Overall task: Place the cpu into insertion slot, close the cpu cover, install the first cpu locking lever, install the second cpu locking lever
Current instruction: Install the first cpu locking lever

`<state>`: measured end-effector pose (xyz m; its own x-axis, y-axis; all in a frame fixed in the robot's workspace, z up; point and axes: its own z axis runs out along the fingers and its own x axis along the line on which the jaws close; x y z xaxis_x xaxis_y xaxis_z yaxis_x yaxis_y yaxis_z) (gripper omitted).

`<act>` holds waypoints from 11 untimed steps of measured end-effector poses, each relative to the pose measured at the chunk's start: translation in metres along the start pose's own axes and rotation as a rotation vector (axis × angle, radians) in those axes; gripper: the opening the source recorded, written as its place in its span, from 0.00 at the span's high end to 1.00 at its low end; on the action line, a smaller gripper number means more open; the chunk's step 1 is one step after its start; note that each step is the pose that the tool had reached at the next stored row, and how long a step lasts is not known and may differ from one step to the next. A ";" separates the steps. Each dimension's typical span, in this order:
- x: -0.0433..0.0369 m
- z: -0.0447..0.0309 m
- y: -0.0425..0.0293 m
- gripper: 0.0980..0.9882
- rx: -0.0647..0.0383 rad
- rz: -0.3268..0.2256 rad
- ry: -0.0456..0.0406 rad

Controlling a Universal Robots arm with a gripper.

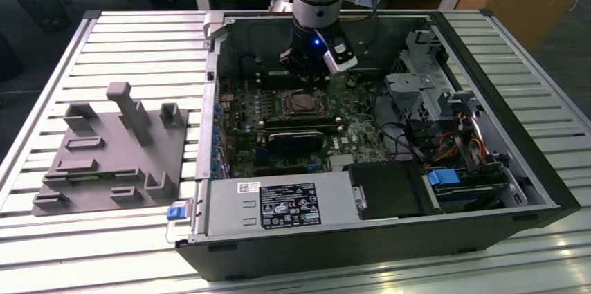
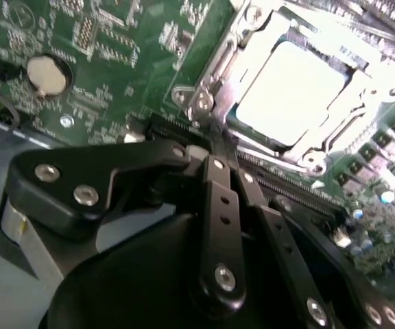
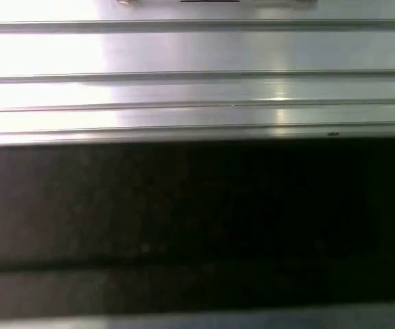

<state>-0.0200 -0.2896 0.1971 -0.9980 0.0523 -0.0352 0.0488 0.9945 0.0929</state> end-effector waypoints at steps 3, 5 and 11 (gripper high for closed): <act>0.0000 -0.0014 0.0001 0.99 0.000 0.000 0.0001; -0.0002 -0.0047 0.0005 0.99 0.000 0.000 0.0000; -0.0002 -0.0047 0.0005 0.99 0.005 0.000 -0.0002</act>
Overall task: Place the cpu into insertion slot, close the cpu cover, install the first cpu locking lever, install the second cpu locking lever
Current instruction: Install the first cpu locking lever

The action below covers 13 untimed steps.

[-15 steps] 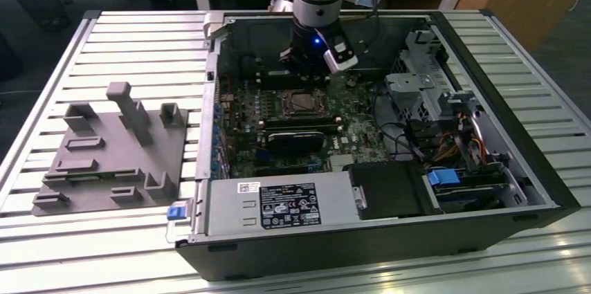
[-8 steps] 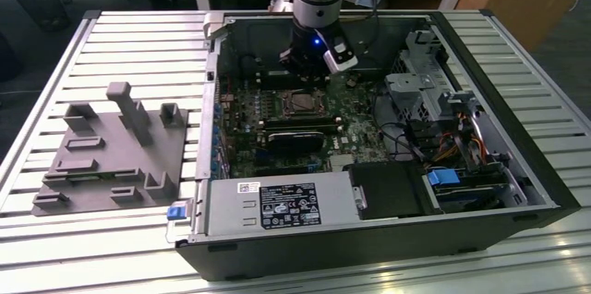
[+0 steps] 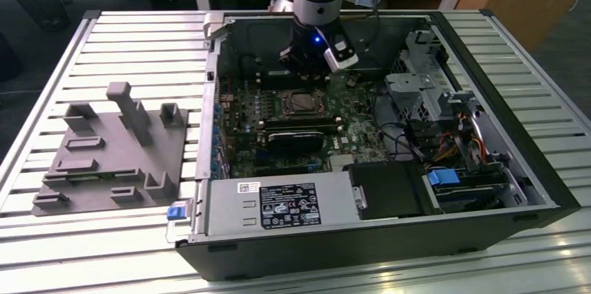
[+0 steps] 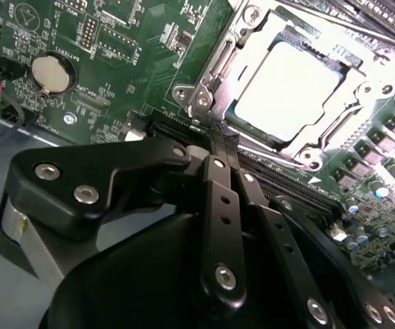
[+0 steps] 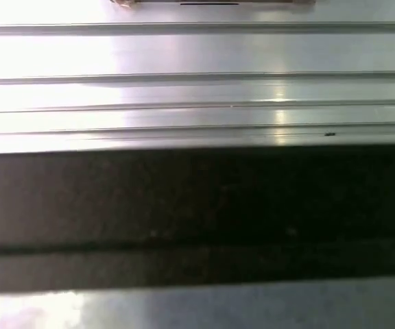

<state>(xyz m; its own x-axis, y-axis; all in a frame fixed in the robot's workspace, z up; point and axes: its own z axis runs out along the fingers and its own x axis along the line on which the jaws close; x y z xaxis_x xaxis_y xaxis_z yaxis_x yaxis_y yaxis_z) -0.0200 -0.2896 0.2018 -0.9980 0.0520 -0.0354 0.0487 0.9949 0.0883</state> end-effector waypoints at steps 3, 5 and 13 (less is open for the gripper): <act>0.0001 0.0018 -0.0002 0.99 0.005 0.000 -0.0003; 0.0001 0.0027 -0.0003 0.99 0.008 0.000 0.0000; 0.0001 0.0019 -0.0002 0.99 0.012 0.000 -0.0004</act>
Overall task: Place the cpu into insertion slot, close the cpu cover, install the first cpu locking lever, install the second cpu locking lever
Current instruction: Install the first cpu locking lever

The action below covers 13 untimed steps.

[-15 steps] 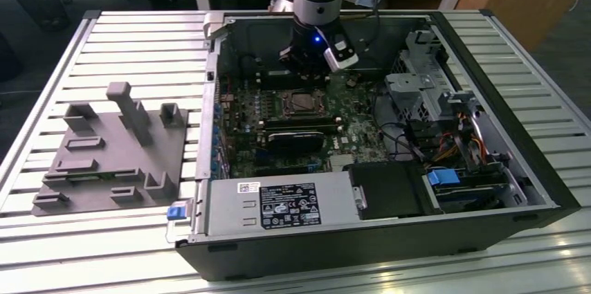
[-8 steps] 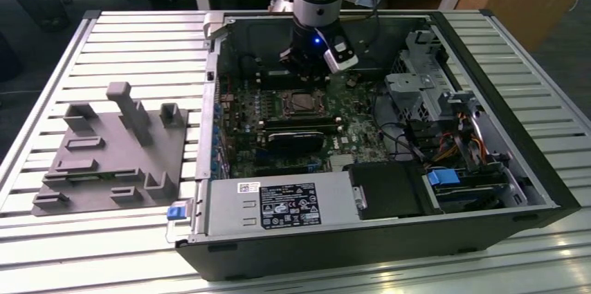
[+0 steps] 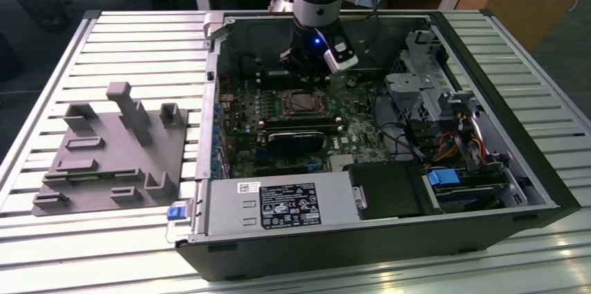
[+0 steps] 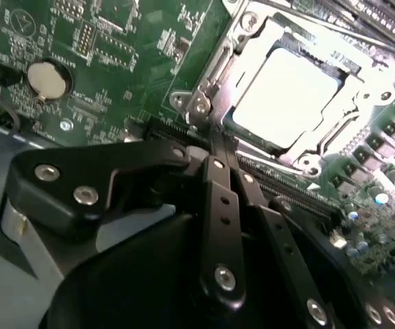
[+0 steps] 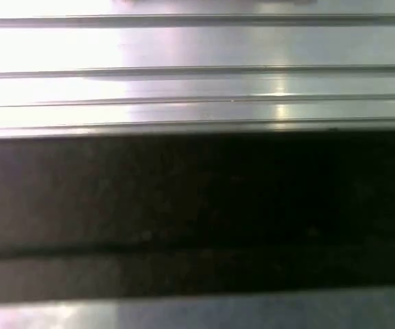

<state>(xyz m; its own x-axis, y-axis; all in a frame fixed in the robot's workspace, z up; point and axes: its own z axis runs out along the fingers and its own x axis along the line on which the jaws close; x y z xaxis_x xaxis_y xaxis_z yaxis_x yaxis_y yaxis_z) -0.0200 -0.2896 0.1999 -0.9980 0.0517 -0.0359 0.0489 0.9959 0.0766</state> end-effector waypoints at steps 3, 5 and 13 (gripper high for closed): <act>0.0000 -0.0005 0.0001 0.99 0.000 0.000 0.0000; 0.0000 -0.0002 -0.0001 0.99 0.000 0.000 0.0000; 0.0000 0.0005 -0.0003 0.99 0.004 0.000 -0.0002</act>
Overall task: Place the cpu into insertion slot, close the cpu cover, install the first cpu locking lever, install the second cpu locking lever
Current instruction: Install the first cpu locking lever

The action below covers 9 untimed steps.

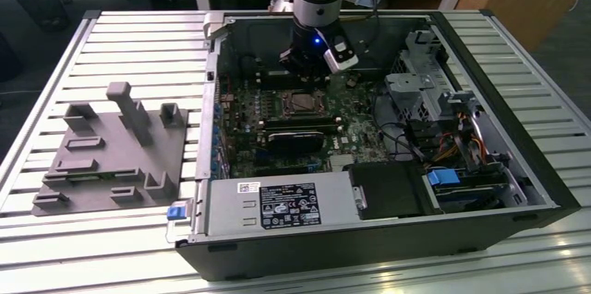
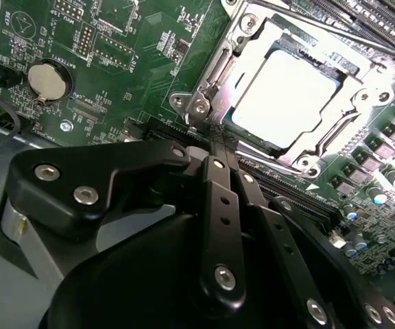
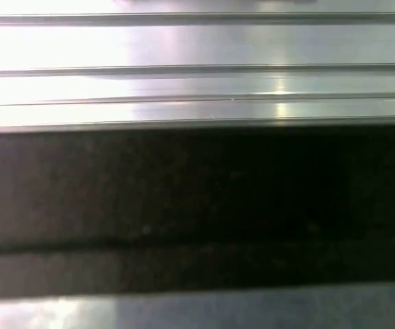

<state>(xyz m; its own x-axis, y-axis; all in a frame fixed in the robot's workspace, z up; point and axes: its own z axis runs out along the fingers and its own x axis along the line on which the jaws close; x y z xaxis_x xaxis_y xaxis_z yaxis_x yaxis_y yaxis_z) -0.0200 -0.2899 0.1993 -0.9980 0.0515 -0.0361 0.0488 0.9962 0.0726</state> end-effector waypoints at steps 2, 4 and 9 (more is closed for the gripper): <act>-0.0001 -0.0014 0.0002 0.99 0.000 0.000 -0.0001; -0.0001 -0.0018 0.0002 0.99 0.000 0.000 0.0000; 0.0000 -0.0010 0.0001 0.99 0.006 0.000 -0.0002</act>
<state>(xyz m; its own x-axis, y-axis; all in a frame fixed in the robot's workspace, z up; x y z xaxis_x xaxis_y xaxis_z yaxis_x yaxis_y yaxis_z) -0.0200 -0.2899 0.2003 -0.9980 0.0514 -0.0363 0.0489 0.9966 0.0666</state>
